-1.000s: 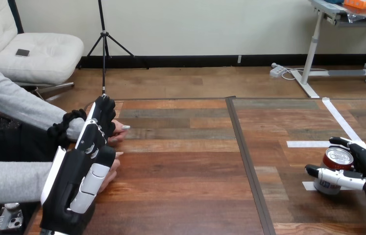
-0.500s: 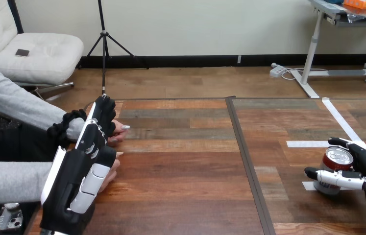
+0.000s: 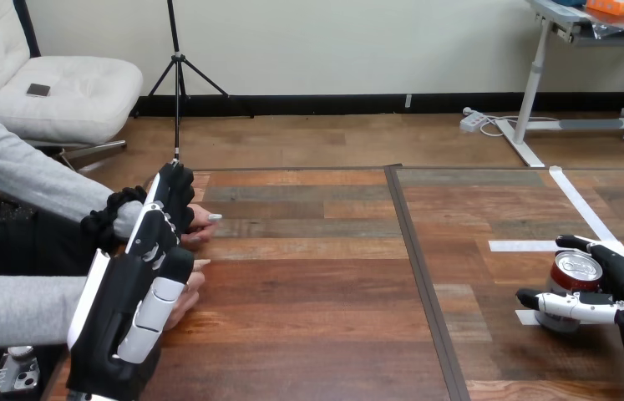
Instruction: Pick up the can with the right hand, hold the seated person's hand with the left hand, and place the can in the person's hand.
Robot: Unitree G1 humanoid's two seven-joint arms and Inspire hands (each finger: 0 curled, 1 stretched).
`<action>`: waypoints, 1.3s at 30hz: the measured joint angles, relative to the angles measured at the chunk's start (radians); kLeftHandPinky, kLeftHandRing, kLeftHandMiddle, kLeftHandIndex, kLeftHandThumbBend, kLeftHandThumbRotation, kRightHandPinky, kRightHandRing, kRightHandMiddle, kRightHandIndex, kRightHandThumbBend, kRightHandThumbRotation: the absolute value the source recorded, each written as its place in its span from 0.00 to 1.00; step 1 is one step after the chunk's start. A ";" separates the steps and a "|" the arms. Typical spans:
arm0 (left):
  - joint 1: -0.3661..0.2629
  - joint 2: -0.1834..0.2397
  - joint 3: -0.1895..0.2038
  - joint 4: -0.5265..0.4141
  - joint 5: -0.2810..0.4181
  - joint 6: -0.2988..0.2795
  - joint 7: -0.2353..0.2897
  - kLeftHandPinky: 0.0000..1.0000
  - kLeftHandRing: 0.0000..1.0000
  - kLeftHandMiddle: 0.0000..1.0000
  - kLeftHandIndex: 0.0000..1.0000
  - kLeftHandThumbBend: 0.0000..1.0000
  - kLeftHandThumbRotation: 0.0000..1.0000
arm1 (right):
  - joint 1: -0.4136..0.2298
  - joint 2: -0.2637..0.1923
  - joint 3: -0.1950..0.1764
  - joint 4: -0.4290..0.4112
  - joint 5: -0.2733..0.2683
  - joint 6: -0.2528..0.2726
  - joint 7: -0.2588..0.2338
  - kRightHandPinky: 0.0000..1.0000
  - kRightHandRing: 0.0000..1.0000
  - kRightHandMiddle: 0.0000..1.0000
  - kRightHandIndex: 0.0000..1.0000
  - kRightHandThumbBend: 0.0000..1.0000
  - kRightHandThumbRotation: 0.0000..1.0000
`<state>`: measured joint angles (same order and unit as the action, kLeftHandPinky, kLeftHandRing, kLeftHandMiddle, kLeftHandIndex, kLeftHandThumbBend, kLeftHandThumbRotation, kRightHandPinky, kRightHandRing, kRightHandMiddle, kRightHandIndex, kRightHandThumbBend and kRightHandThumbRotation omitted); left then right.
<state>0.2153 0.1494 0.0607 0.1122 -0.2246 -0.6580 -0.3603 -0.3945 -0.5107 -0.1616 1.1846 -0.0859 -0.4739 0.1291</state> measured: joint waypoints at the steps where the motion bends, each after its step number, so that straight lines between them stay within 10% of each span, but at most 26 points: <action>1: 0.000 0.000 0.000 0.000 0.000 0.000 0.001 1.00 1.00 1.00 1.00 0.72 0.86 | 0.000 0.000 0.000 0.000 0.000 0.000 0.000 0.83 0.86 0.83 0.82 1.00 0.01; 39: 0.000 0.001 0.001 0.000 0.007 -0.008 0.008 1.00 1.00 1.00 0.96 0.69 0.87 | -0.007 -0.010 0.010 -0.001 -0.024 0.030 -0.068 0.56 0.62 0.65 0.68 0.73 0.00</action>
<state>0.2152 0.1509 0.0613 0.1121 -0.2171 -0.6656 -0.3519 -0.4019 -0.5207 -0.1519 1.1837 -0.1102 -0.4440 0.0610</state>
